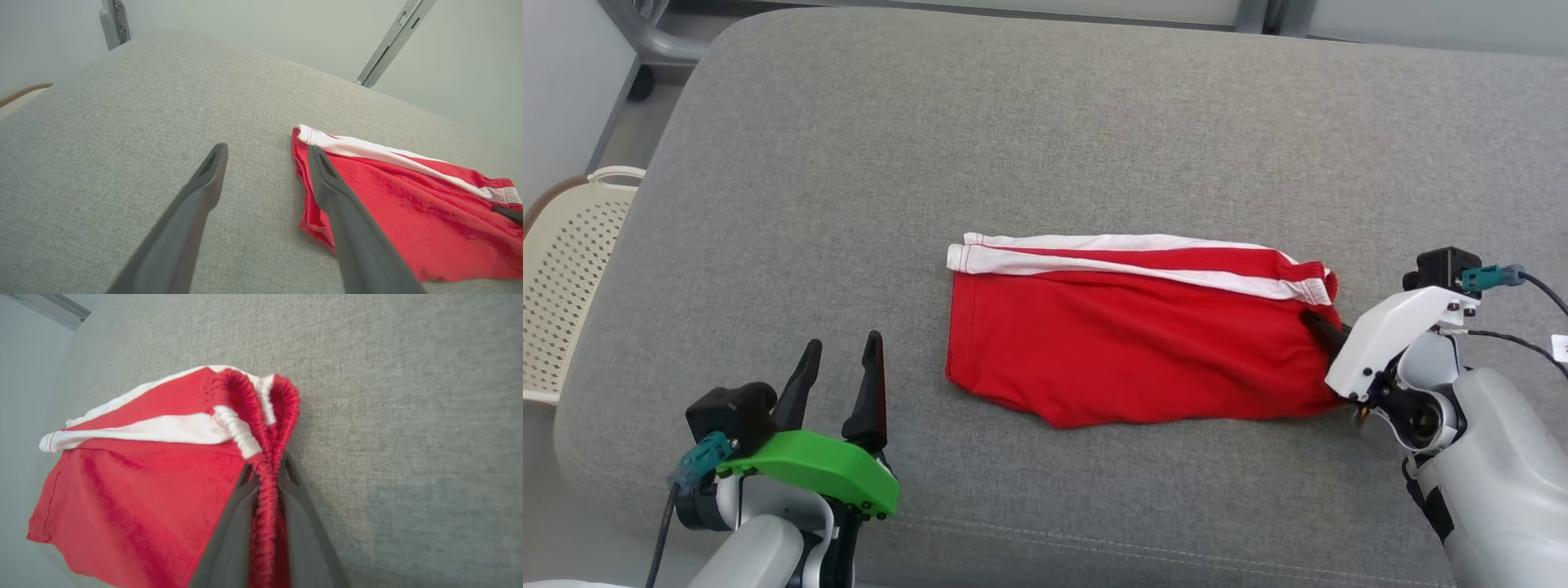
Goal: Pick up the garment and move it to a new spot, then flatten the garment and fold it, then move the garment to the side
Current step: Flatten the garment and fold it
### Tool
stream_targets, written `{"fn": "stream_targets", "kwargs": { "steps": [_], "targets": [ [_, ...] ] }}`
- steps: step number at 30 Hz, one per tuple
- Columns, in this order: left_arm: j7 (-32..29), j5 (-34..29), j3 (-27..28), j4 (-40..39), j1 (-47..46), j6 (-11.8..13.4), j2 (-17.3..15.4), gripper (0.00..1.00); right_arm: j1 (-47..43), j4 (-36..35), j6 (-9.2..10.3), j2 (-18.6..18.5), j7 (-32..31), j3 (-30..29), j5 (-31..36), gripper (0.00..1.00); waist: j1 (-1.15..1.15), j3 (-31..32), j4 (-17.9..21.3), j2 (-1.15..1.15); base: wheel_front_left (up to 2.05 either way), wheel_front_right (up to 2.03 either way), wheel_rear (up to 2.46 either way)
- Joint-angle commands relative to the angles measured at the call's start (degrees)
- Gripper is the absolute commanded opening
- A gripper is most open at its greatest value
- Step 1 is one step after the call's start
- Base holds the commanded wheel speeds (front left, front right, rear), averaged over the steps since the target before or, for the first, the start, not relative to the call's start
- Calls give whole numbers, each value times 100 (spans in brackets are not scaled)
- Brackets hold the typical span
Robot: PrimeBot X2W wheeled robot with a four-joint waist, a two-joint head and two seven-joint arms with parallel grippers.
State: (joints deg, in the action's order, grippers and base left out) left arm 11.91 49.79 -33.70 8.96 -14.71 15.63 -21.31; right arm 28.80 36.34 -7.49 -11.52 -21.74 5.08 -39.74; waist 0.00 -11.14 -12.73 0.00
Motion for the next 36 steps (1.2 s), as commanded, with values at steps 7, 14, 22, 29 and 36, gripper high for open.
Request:
{"fn": "stream_targets", "kwargs": {
  "steps": [7,14,22,29,36],
  "targets": [
    [-24,-54,-34,-112,97,39,-98,100,101,-300,1,-588,-483,140,-585,0,0,107,334,0,0,0,0],
    [-81,-134,-129,-373,76,79,-113,100,82,-382,1,-1230,-814,-86,-595,0,0,232,597,0,0,0,0],
    [-173,-181,-199,-591,140,165,-182,100,35,-483,1,-1213,-1033,-317,-439,0,0,320,770,0,0,0,0],
    [-248,-170,-265,-664,216,194,-216,100,-30,-995,1,-682,-1393,-375,-650,0,0,423,827,0,0,0,0],
    [-254,-134,-313,-737,262,170,-204,100,94,-1301,0,61,-1885,-577,-550,0,0,540,743,0,0,0,0]
  ]
}}
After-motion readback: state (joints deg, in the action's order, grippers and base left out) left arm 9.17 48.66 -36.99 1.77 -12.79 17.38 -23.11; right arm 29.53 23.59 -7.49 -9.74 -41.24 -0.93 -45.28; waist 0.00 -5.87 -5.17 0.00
